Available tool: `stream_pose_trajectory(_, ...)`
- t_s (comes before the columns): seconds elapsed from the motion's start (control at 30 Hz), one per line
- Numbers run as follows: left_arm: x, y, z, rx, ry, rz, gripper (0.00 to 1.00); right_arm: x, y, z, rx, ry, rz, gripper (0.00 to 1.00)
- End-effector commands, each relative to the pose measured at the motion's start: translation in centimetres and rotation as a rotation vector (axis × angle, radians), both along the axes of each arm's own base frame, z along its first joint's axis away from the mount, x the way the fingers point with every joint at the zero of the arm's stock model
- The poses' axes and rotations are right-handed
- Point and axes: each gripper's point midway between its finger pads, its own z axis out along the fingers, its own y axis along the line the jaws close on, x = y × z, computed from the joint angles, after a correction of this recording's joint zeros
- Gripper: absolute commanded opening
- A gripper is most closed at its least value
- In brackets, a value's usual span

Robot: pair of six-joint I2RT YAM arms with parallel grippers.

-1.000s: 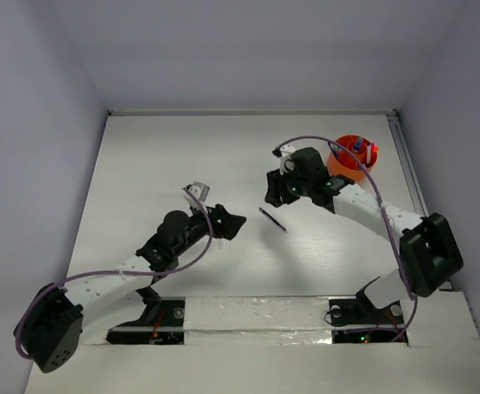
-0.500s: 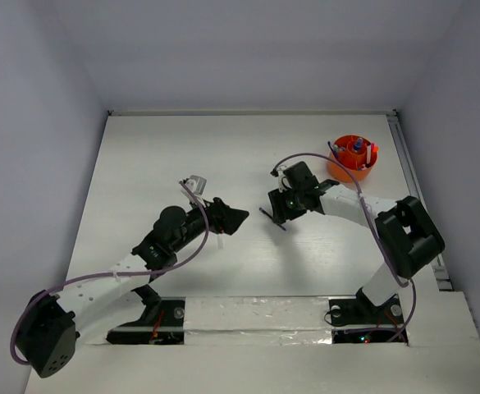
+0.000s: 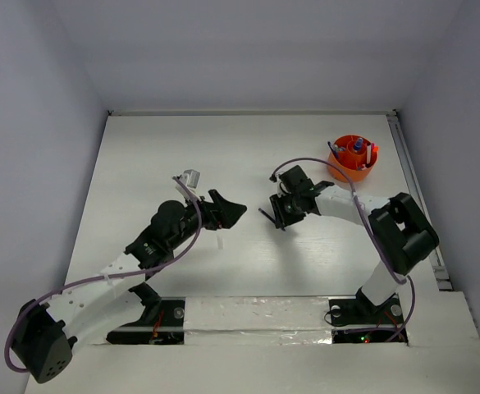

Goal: Sort the stationery into containers
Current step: Pick up the pen from the center of the board.

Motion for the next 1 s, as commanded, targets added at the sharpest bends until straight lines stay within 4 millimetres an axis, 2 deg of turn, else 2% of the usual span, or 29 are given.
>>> stream_pose_trajectory(0.0, 0.7, 0.2, 1.8, -0.042, 0.016, 0.043, 0.86, -1.5, -1.2, -2.0, -0.106, 0.068, -0.045, 0.38)
stream_pose_trajectory(0.03, 0.7, 0.0, 1.7, -0.047, 0.027, 0.04, 0.88, -1.6, -1.4, -2.1, -0.116, 0.073, -0.056, 0.38)
stream_pose_trajectory(0.13, 0.6, -0.7, 1.4, -0.042, 0.042, 0.009, 0.91, -1.6, -1.2, -2.0, -0.118, 0.063, -0.045, 0.27)
stream_pose_trajectory(0.2, 0.8, -1.1, 0.8, -0.032, 0.058, 0.001, 0.92, -1.5, -0.8, -1.6, -0.095, 0.054, -0.031, 0.13)
stream_pose_trajectory(0.3, 0.8, -1.6, 0.3, -0.058, 0.061, -0.026, 0.92, -1.3, 0.3, -0.6, -0.038, 0.036, 0.012, 0.0)
stream_pose_trajectory(0.43, 0.9, -1.6, -0.5, -0.06, 0.079, -0.033, 0.92, -1.1, 2.6, 1.9, 0.095, -0.014, 0.088, 0.0)
stream_pose_trajectory(0.47, 0.8, -1.6, -0.7, -0.057, 0.084, -0.034, 0.91, -0.8, 3.3, 3.3, 0.147, -0.05, 0.109, 0.0)
stream_pose_trajectory(0.6, 1.2, -1.4, -0.9, -0.065, 0.091, -0.027, 0.87, -2.0, 6.0, 8.0, 0.339, -0.098, 0.244, 0.0)
stream_pose_trajectory(0.7, 1.4, -1.6, -1.1, -0.08, 0.105, -0.034, 0.84, -2.4, 7.0, 10.7, 0.421, -0.136, 0.303, 0.0)
stream_pose_trajectory(0.83, 1.7, -2.1, -1.4, -0.09, 0.114, -0.043, 0.78, -3.3, 8.1, 13.1, 0.495, -0.159, 0.365, 0.0)
stream_pose_trajectory(0.97, 2.4, -2.5, -1.5, -0.097, 0.116, -0.046, 0.77, -4.0, 8.9, 14.1, 0.524, -0.171, 0.413, 0.0)
